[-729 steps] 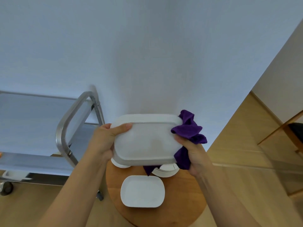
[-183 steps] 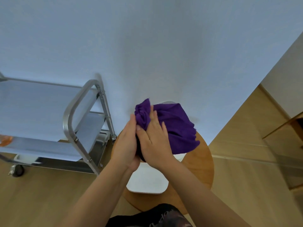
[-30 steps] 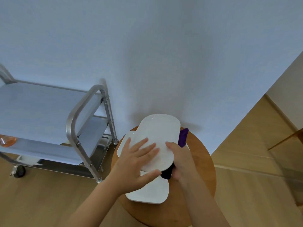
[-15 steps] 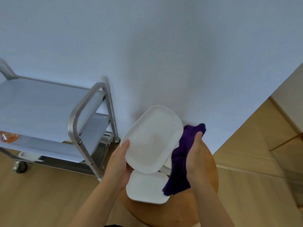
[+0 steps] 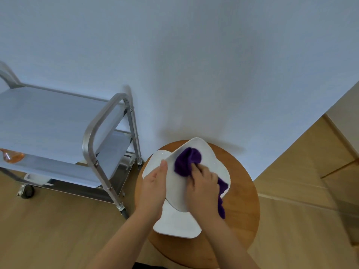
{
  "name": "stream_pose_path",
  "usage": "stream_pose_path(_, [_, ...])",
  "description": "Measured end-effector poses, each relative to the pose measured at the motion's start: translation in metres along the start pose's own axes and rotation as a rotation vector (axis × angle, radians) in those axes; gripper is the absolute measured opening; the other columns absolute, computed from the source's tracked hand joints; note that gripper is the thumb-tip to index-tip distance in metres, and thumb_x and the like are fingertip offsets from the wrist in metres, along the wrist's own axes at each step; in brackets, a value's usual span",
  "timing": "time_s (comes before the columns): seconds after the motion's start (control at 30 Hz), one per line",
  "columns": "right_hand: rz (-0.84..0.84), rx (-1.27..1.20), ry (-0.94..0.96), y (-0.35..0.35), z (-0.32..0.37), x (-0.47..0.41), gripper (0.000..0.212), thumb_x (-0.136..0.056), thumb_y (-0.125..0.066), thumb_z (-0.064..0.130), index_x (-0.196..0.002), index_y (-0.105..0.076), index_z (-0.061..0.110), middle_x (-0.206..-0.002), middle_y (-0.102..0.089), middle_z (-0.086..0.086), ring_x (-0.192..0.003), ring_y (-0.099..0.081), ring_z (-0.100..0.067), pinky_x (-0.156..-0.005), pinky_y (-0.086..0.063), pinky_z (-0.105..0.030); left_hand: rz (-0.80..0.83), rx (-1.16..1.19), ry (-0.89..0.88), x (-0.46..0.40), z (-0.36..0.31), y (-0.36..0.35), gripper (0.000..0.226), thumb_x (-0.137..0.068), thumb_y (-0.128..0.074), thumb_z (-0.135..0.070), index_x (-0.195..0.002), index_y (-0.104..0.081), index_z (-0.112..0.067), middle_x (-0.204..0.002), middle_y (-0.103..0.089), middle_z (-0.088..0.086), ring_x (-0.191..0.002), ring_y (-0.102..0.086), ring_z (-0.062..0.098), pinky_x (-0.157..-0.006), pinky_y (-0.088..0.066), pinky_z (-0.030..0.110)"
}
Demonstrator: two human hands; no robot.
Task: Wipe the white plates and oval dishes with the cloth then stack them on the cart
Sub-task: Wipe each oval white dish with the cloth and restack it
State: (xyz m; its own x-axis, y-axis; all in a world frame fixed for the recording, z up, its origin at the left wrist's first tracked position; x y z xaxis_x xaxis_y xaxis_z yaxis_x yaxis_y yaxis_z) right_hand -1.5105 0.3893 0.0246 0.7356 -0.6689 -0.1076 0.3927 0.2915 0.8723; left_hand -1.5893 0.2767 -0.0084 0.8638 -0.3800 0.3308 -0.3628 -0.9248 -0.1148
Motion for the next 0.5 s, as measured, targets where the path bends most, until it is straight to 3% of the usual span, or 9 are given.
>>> stream_pose_path(0.13, [0.177, -0.169, 0.236, -0.037, 0.021, 0.041, 0.039, -0.095, -0.042, 0.012, -0.131, -0.055, 0.021, -0.131, -0.051, 0.004, -0.115, -0.036, -0.017, -0.096, -0.031, -0.023, -0.073, 0.06, 0.111, -0.014, 0.017, 0.015, 0.037, -0.092, -0.043, -0.054, -0.087, -0.066, -0.025, -0.09, -0.068, 0.006, -0.089, -0.063, 0.024, -0.076, -0.056, 0.037])
stream_pose_path(0.23, [0.453, -0.2, 0.257, -0.065, 0.007, 0.055, 0.038, -0.094, -0.041, 0.012, -0.128, -0.056, 0.02, -0.123, -0.05, 0.007, -0.103, -0.03, -0.008, -0.092, -0.029, -0.017, -0.029, -0.012, 0.172, -0.024, 0.039, 0.028, 0.042, -0.094, -0.041, -0.053, -0.096, -0.061, -0.016, -0.091, -0.067, 0.01, -0.086, -0.065, 0.024, -0.067, -0.055, 0.033])
stream_pose_path(0.3, [0.653, -0.172, 0.198, -0.081, -0.011, 0.06, 0.033, -0.092, -0.038, 0.008, -0.112, -0.062, 0.018, -0.109, -0.053, 0.003, -0.093, -0.034, -0.011, -0.082, -0.036, -0.023, 0.031, -0.087, 0.216, -0.027, 0.059, 0.039, 0.047, -0.093, -0.041, -0.052, -0.104, -0.061, -0.011, -0.098, -0.066, 0.012, -0.094, -0.064, 0.028, -0.068, -0.054, 0.032])
stream_pose_path(0.37, [0.773, -0.173, 0.061, -0.093, -0.033, 0.064, 0.028, -0.086, -0.035, 0.003, -0.077, -0.056, 0.019, -0.086, -0.052, -0.001, -0.078, -0.04, -0.014, -0.066, -0.036, -0.026, 0.075, -0.147, 0.271, -0.031, 0.08, 0.052, 0.05, -0.092, -0.041, -0.053, -0.113, -0.062, -0.012, -0.105, -0.066, 0.012, -0.101, -0.063, 0.03, -0.08, -0.055, 0.04])
stream_pose_path(0.43, [0.77, -0.191, -0.093, -0.097, -0.059, 0.065, 0.03, -0.084, -0.035, 0.002, -0.063, -0.043, 0.021, -0.075, -0.049, -0.002, -0.068, -0.045, -0.015, -0.057, -0.034, -0.025, 0.113, -0.185, 0.351, -0.035, 0.101, 0.065, 0.05, -0.094, -0.039, -0.052, -0.118, -0.06, -0.013, -0.111, -0.065, 0.016, -0.104, -0.062, 0.034, -0.093, -0.049, 0.053])
stream_pose_path(0.5, [0.728, -0.219, -0.227, -0.098, -0.08, 0.064, 0.034, -0.087, -0.038, 0.001, -0.062, -0.042, 0.023, -0.071, -0.049, 0.001, -0.064, -0.046, -0.011, -0.054, -0.032, -0.021, 0.165, -0.192, 0.422, -0.039, 0.123, 0.069, 0.05, -0.096, -0.037, -0.049, -0.121, -0.057, -0.011, -0.115, -0.063, 0.019, -0.106, -0.062, 0.038, -0.097, -0.044, 0.06])
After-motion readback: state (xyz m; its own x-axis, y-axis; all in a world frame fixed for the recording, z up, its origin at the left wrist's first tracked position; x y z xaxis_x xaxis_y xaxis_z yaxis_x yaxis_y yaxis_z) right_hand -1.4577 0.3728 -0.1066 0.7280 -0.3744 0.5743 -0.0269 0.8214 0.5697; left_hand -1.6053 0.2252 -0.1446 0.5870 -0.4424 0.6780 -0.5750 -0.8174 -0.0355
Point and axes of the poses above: each hand's wrist, its own x-axis away from the middle knuckle, its own y-axis out of the back of the hand, z = x × y, the point moved 7 cm from there along -x, towards the middle knuckle
